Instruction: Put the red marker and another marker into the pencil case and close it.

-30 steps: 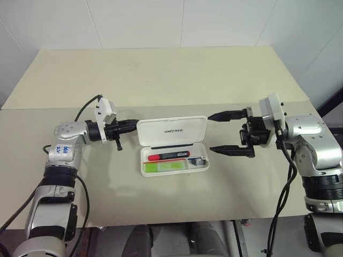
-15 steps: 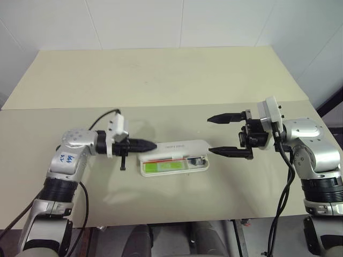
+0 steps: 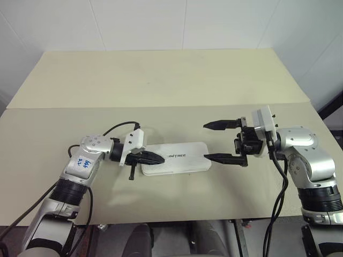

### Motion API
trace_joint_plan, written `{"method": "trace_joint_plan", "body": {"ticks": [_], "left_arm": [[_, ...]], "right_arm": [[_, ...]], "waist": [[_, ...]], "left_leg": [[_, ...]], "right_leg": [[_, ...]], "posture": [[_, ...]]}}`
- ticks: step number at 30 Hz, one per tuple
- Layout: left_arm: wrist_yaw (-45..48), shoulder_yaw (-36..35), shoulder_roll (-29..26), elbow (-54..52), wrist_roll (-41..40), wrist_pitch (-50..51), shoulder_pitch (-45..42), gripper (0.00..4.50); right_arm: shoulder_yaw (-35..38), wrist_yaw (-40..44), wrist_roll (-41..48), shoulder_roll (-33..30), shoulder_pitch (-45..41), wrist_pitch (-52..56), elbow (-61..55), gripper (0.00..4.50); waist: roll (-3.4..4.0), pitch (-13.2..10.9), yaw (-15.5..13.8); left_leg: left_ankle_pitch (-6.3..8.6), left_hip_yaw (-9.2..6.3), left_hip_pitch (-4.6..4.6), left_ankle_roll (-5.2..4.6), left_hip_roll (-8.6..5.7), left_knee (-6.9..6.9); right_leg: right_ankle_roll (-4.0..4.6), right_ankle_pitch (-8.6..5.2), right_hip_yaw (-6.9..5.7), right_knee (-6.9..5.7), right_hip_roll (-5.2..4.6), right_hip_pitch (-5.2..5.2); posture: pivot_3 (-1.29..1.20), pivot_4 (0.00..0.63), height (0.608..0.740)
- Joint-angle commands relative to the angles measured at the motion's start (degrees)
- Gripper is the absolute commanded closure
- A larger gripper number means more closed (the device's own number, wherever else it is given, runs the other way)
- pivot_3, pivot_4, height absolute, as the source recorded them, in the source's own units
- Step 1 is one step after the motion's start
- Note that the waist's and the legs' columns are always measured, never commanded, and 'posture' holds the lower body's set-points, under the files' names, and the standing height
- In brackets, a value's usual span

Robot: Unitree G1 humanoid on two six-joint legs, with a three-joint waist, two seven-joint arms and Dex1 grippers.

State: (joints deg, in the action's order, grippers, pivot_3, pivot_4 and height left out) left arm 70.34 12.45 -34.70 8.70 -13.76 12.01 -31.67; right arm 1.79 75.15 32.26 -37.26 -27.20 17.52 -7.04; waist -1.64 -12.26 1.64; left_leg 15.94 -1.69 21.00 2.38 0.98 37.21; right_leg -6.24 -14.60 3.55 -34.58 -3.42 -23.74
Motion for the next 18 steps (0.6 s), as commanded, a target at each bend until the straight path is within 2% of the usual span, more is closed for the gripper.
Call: {"method": "trace_joint_plan", "body": {"ticks": [1,7,10,11,13,16,18], "left_arm": [[-2.2,1.1,0.6,2.1,2.6,2.2,-0.2,4.4],[-2.9,-4.5,0.8,-0.6,-2.1,1.3,0.4,4.4],[-1.5,-13.2,0.6,-5.7,-11.6,1.8,2.8,4.4],[-1.9,-15.6,0.7,-6.5,-13.6,2.0,3.6,4.4],[-2.6,-17.4,-1.0,-6.9,-12.9,0.9,5.7,4.4],[-3.6,-21.2,-4.9,-7.6,-11.6,-0.2,9.3,3.83],[-4.9,-23.5,-5.9,-8.2,-12.0,-0.9,10.5,3.17]], "right_arm": [[0.9,-1.3,1.4,0.6,0.7,-0.4,-2.7,0.0],[0.9,-1.0,1.1,0.0,1.0,-1.0,-2.2,0.0],[1.0,0.4,-0.2,-0.7,0.2,-3.0,0.6,0.0],[1.2,0.6,-0.6,-0.6,-0.2,-4.1,1.7,0.0],[1.4,1.3,-0.8,-0.7,-0.9,-5.3,3.7,0.0],[1.3,3.0,-1.7,-1.7,-1.8,-7.0,6.7,0.0],[1.5,3.6,-1.8,-1.9,-2.5,-7.7,8.3,0.0]], "waist": [[0.0,0.0,0.0],[0.0,0.0,0.1],[-0.01,0.0,0.2],[-0.02,0.0,0.2],[-0.01,0.0,0.0],[0.02,0.0,0.3],[0.01,0.0,0.1]], "left_leg": [[-0.02,0.0,-0.05,-0.03,0.0,0.01],[-0.07,0.0,0.0,-0.06,0.0,0.05],[-0.07,0.0,0.09,-0.05,0.03,-0.02],[-0.05,-0.01,0.16,-0.03,0.05,-0.04],[-0.03,-0.07,0.21,0.0,0.06,-0.09],[0.02,-0.03,0.17,0.04,0.04,-0.16],[0.04,-0.03,0.2,0.04,0.05,-0.17]], "right_leg": [[0.11,-0.04,0.0,0.07,0.0,0.08],[0.12,0.04,0.02,0.15,0.0,0.1],[-0.21,0.22,0.01,0.14,0.0,-0.02],[-0.57,0.42,-0.02,0.12,0.0,-0.1],[-0.57,0.42,-0.08,0.08,-0.01,-0.16],[-0.56,0.42,-0.06,0.12,-0.01,-0.16],[-0.56,0.42,-0.08,0.19,-0.02,-0.16]], "posture": [[0.0,0.15,0.74],[0.0,0.15,0.74],[0.0,0.15,0.74],[0.0,0.15,0.74],[0.0,0.15,0.74],[0.0,0.15,0.74],[0.0,0.15,0.74]]}}
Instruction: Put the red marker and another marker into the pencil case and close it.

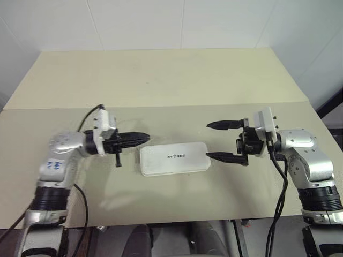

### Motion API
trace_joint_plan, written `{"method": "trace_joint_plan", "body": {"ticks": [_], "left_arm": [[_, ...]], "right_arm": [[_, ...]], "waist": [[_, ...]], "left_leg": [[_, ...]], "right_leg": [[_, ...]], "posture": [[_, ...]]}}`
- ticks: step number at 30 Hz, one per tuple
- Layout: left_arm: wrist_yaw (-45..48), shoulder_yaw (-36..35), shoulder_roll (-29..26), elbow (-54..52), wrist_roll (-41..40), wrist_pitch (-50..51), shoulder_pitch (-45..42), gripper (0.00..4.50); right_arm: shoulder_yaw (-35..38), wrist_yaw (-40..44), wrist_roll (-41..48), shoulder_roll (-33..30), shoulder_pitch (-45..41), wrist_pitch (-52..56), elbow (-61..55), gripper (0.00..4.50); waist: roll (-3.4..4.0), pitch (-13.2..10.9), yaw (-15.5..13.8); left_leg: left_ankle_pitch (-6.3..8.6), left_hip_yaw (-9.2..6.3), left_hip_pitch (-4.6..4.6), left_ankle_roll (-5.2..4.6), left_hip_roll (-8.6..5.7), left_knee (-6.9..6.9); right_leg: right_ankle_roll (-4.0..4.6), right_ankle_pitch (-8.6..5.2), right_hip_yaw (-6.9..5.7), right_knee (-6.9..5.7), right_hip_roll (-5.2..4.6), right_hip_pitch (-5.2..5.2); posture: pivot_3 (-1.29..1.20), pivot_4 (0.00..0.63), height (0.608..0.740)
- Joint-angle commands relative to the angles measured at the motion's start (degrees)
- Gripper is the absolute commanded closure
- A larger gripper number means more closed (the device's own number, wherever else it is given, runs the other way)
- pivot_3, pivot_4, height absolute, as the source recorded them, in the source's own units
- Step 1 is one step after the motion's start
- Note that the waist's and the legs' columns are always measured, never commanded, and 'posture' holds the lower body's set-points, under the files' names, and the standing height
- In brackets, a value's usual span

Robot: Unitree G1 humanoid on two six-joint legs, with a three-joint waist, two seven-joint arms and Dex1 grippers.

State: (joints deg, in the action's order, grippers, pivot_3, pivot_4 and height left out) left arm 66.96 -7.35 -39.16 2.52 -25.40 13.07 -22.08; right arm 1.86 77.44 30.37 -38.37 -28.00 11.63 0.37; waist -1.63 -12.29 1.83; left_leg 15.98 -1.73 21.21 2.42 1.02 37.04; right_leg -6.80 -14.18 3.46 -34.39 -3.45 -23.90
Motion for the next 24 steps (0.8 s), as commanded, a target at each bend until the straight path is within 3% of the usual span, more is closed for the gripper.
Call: {"method": "trace_joint_plan", "body": {"ticks": [1,6,10,24], "left_arm": [[-1.9,-5.1,-2.0,-2.3,-0.9,-2.0,1.7,2.84],[-3.1,-10.9,-4.6,-4.2,-2.6,-1.3,6.5,1.23],[-5.4,-11.9,-3.7,-6.0,-3.5,-2.4,5.3,0.04],[-6.1,-9.3,-4.7,-3.5,-2.7,-1.4,-0.6,0.04]], "right_arm": [[1.4,1.5,-0.1,-0.9,-2.1,-2.1,1.4,0.0],[1.6,1.7,-1.0,-1.1,-3.7,-3.6,3.4,0.0],[2.0,2.2,-1.6,-1.6,-4.7,-4.9,5.8,0.0],[3.0,1.6,-3.1,-3.1,-3.5,-7.3,8.2,0.0]], "waist": [[-0.01,0.0,-0.1],[0.0,0.0,-0.1],[0.0,0.0,-0.3],[0.01,0.0,0.0]], "left_leg": [[0.01,0.0,0.01,0.01,0.0,0.01],[0.02,0.01,0.02,0.02,0.0,0.0],[0.03,-0.01,0.05,0.05,0.0,-0.02],[0.04,0.06,0.03,0.06,-0.01,-0.06]], "right_leg": [[0.0,0.0,-0.01,0.02,-0.01,0.0],[0.0,0.0,-0.02,0.11,-0.06,0.01],[0.0,0.0,-0.06,0.18,-0.07,0.02],[-0.03,0.02,-0.02,0.22,-0.05,0.02]], "posture": [[0.0,0.15,0.74],[0.0,0.15,0.74],[0.0,0.15,0.74],[0.0,0.15,0.74]]}}
